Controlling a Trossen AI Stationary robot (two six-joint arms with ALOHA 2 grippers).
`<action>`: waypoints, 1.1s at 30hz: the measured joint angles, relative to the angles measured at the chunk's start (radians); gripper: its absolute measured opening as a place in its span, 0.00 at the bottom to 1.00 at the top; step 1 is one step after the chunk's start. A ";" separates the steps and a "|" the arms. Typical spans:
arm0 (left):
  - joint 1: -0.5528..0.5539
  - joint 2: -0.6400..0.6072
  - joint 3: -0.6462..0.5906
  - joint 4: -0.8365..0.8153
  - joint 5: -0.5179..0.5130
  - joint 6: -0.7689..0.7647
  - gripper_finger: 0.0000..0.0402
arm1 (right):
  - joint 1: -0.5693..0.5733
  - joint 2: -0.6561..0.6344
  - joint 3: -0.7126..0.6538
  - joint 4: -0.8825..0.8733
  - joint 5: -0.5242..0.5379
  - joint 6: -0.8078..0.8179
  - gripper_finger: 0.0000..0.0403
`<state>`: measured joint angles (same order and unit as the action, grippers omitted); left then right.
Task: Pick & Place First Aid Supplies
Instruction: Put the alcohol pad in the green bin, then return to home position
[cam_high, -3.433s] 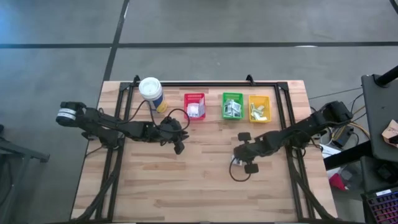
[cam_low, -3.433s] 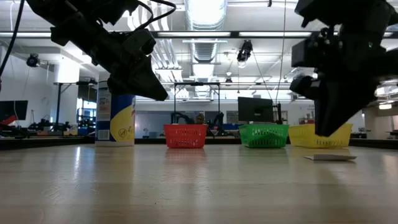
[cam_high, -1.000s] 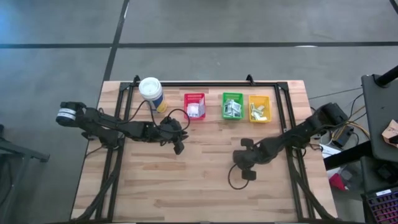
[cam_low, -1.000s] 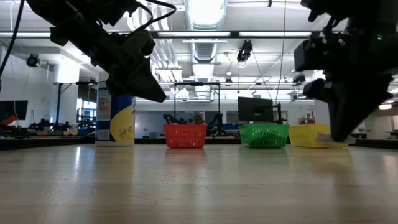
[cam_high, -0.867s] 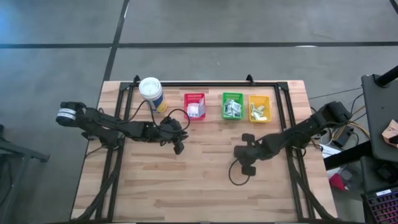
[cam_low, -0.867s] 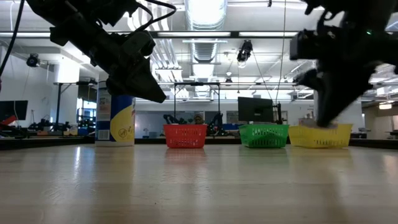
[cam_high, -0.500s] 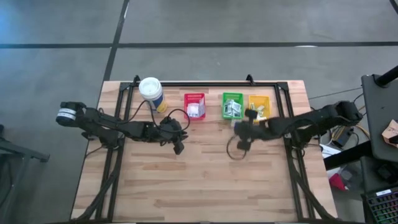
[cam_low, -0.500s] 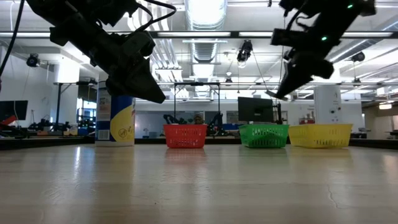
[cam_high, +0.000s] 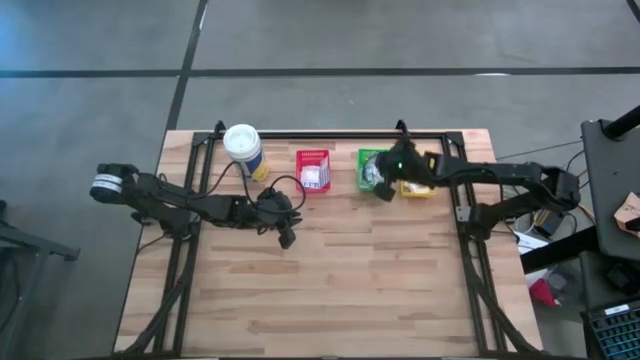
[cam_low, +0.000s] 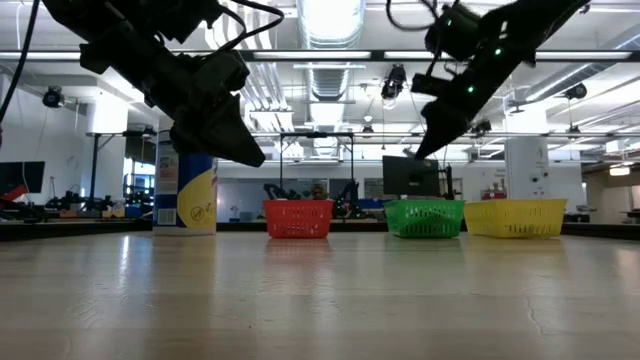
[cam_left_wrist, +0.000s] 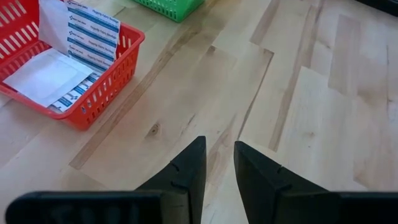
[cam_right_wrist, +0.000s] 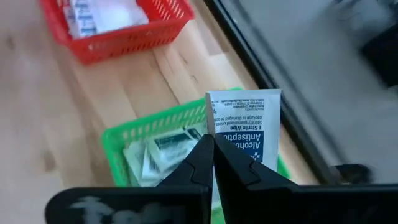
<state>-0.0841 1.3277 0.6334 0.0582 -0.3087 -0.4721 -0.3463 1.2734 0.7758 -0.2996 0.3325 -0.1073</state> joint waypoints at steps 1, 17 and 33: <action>0.000 0.000 0.000 0.000 0.001 0.000 0.23 | -0.028 0.008 0.000 0.019 -0.037 0.012 0.02; 0.000 0.000 0.000 -0.003 0.001 0.008 0.23 | -0.178 0.250 0.022 0.046 -0.212 0.151 0.02; 0.000 -0.008 0.000 -0.002 0.058 0.077 0.23 | -0.177 0.251 0.228 -0.269 -0.213 0.215 0.26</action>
<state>-0.0841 1.3194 0.6331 0.0563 -0.2505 -0.3949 -0.5236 1.5246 1.0042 -0.5688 0.1191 0.1073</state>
